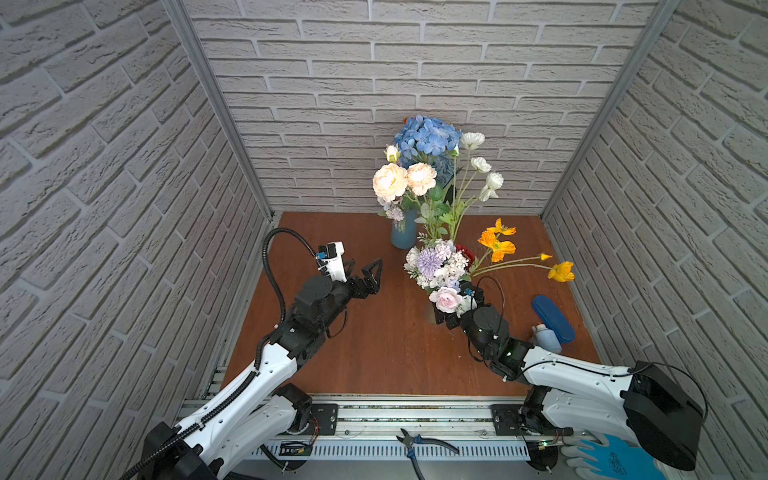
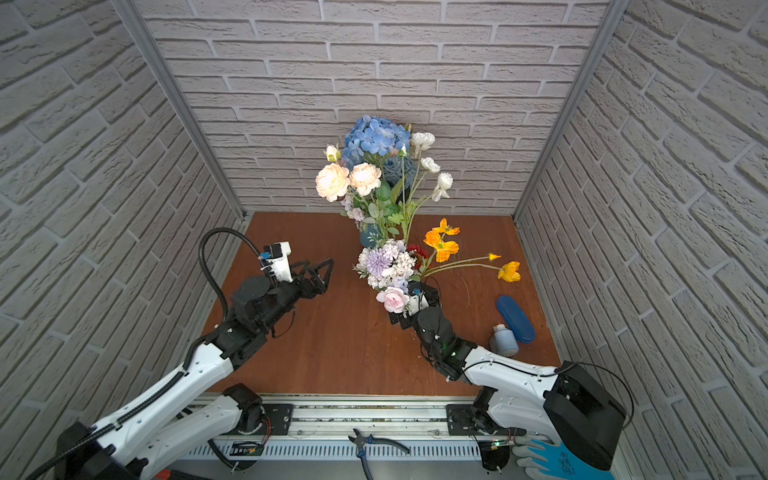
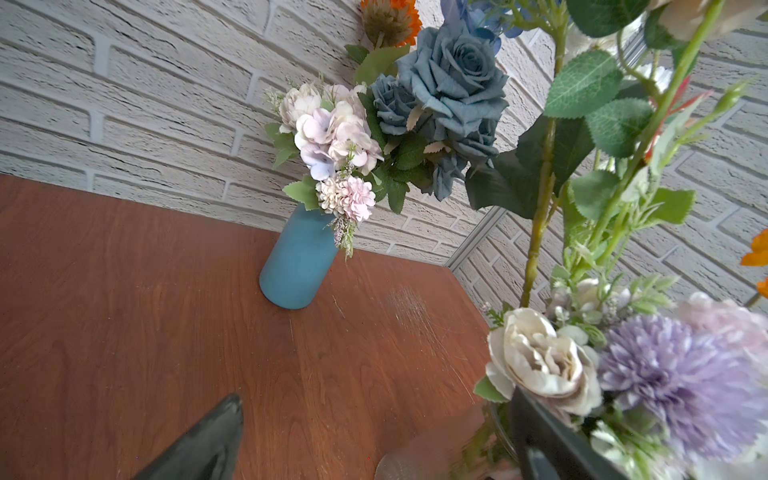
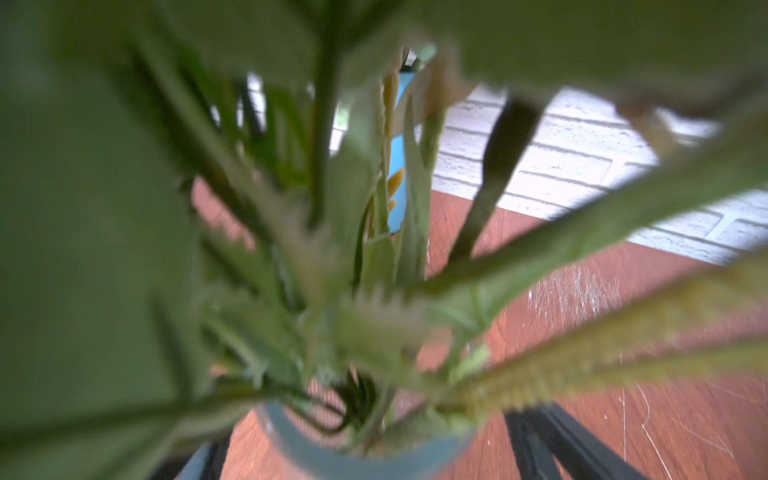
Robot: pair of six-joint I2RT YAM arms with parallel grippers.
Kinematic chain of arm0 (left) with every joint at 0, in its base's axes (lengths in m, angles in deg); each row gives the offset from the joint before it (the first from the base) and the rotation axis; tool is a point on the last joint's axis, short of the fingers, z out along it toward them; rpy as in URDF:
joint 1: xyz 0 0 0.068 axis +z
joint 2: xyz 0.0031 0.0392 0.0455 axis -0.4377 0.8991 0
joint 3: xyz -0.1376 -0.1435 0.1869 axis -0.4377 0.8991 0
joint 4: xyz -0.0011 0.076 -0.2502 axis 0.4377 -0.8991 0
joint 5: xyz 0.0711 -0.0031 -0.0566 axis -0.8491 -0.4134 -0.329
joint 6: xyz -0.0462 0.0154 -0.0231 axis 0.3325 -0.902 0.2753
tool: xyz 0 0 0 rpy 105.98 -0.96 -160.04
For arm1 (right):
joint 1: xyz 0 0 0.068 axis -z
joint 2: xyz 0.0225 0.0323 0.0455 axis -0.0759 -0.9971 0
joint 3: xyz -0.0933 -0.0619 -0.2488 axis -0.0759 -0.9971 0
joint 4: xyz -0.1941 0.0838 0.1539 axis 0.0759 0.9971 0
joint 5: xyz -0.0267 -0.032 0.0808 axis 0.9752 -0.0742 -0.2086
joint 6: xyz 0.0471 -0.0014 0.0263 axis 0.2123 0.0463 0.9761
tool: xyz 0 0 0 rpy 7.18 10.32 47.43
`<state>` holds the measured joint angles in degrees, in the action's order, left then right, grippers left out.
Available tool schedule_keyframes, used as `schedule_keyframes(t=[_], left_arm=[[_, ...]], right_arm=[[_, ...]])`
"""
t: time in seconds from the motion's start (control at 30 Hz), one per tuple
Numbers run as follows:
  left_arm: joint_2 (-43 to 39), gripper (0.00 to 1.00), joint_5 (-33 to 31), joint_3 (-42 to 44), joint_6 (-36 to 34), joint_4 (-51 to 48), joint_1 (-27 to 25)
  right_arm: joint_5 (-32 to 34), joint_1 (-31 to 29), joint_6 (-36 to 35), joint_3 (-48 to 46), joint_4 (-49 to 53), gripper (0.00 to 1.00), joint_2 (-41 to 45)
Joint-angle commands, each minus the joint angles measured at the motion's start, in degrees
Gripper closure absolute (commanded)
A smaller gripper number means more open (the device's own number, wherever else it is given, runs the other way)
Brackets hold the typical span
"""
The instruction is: Arrange the flowers into the vase
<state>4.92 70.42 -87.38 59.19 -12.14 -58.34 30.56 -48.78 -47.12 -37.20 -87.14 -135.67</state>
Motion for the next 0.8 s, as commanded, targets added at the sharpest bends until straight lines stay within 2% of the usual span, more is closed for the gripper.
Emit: schedule_keyframes(t=[0.0, 0.2, 0.33, 0.4, 0.47, 0.5, 0.77], left_arm=[[-0.76, 0.02, -0.74, 0.44, 0.00, 1.72, 0.39], [-1.02, 0.02, -0.73, 0.35, -0.01, 1.64, 0.45], [-1.03, 0.02, -0.87, 0.27, -0.12, 1.55, 0.47], [-0.87, 0.02, -0.94, 0.27, -0.16, 1.64, 0.45], [-0.76, 0.02, -0.88, 0.26, -0.12, 1.73, 0.51], [-0.82, 0.02, -0.83, 0.26, -0.12, 1.81, 0.51], [-0.95, 0.02, -0.90, 0.35, -0.40, 1.47, 0.73]], right_arm=[[1.28, 0.52, -1.44, 0.17, -9.71, 0.01, -2.47], [3.53, 0.80, -1.62, -0.22, -13.82, 0.00, -5.75], [3.50, 1.18, -1.71, -0.69, -14.54, 0.04, -6.58], [3.52, 1.41, -1.87, -0.78, -14.62, 0.12, -6.77], [3.81, 1.62, -1.97, -0.87, -14.53, 0.27, -6.76], [3.87, 1.77, -2.10, -0.95, -14.53, 0.28, -6.84], [4.42, 5.36, -4.68, -1.13, -13.56, 0.27, -6.78]])
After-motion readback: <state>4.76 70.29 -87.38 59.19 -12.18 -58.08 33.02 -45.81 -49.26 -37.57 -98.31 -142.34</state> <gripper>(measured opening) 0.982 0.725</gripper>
